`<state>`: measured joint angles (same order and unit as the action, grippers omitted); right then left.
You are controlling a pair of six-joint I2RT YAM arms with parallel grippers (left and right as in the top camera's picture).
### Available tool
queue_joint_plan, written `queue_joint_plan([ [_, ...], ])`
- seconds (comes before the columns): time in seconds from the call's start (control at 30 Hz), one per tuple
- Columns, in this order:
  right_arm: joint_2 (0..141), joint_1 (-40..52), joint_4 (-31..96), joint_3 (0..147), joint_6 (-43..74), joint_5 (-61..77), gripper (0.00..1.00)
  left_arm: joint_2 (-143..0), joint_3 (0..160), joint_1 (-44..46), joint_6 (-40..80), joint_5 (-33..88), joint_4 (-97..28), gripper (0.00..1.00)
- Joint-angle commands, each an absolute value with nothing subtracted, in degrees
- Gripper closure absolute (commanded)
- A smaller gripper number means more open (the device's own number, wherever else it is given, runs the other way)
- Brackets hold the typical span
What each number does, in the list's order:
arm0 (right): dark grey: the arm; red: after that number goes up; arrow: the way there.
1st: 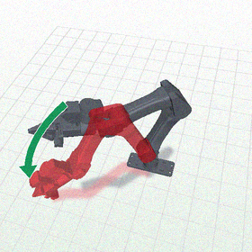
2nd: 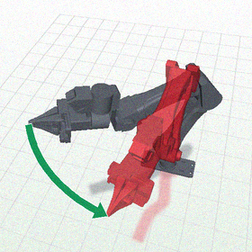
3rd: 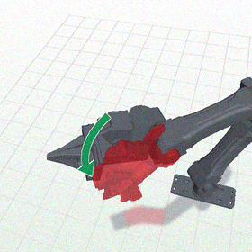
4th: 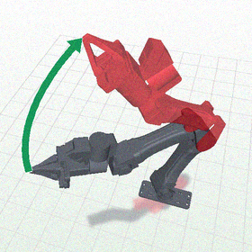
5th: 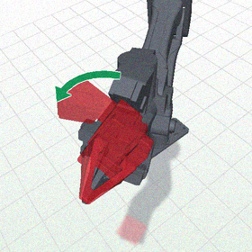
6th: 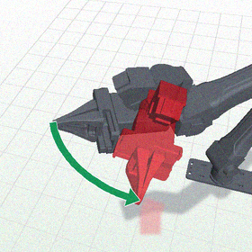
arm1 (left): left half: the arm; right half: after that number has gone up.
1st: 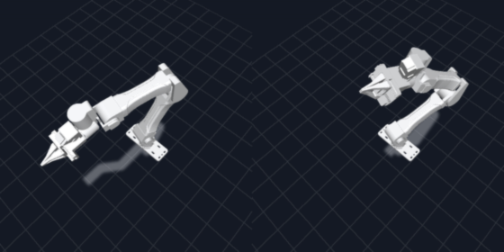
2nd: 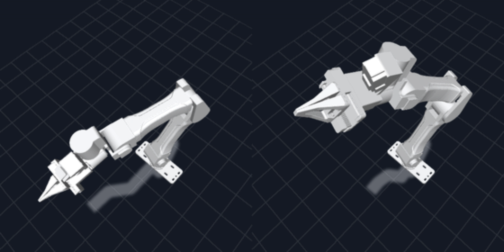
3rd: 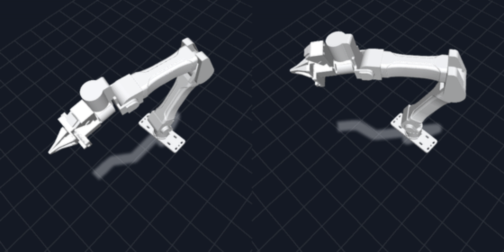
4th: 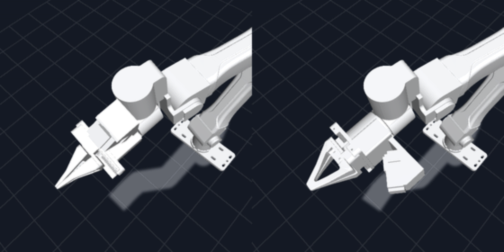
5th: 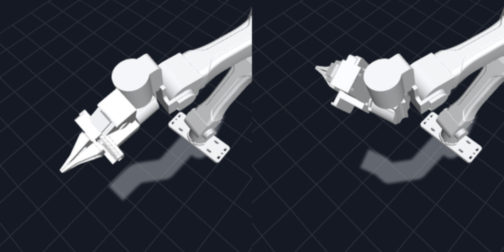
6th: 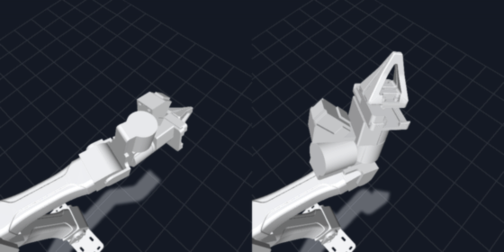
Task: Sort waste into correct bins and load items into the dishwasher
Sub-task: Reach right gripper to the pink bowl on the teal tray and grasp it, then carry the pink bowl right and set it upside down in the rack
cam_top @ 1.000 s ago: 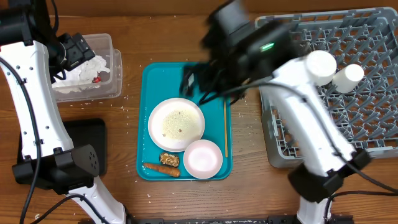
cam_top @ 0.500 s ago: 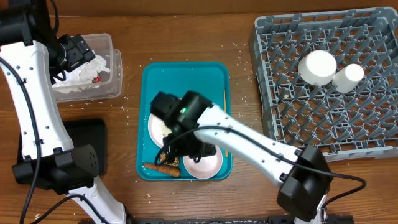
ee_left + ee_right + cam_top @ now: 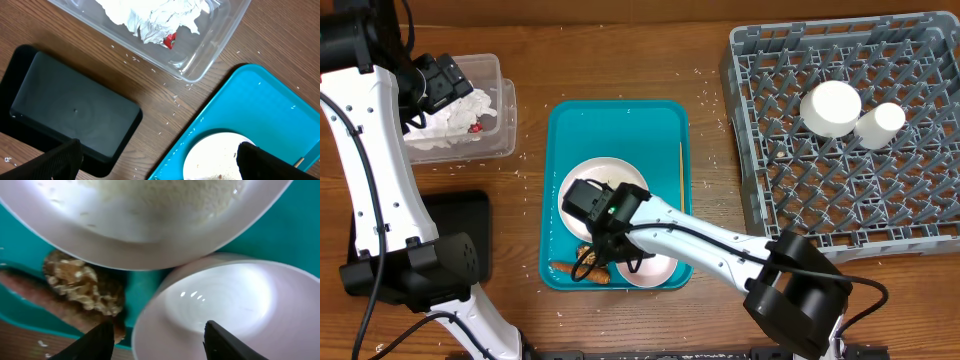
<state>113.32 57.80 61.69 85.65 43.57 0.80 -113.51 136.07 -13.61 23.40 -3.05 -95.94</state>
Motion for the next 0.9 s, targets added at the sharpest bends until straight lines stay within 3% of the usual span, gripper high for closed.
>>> queue_joint_plan([
  [0.0,111.7,57.9,61.3,83.7,44.6,-0.6,0.41,-113.1,136.2,-13.8,22.3,-2.9,-95.7,0.00],
  [0.37,111.9,59.2,60.0,83.6,44.6,-0.8,0.54,-113.1,136.2,-13.8,22.3,-3.0,-95.5,0.00],
  [0.6,113.2,60.6,59.9,83.6,44.6,-2.1,0.55,-113.1,136.2,-13.8,22.3,-3.0,-95.6,0.00],
  [0.87,114.0,60.5,61.2,84.5,44.6,-2.0,0.83,-113.1,136.2,-13.8,22.3,-3.0,-95.7,0.00],
])
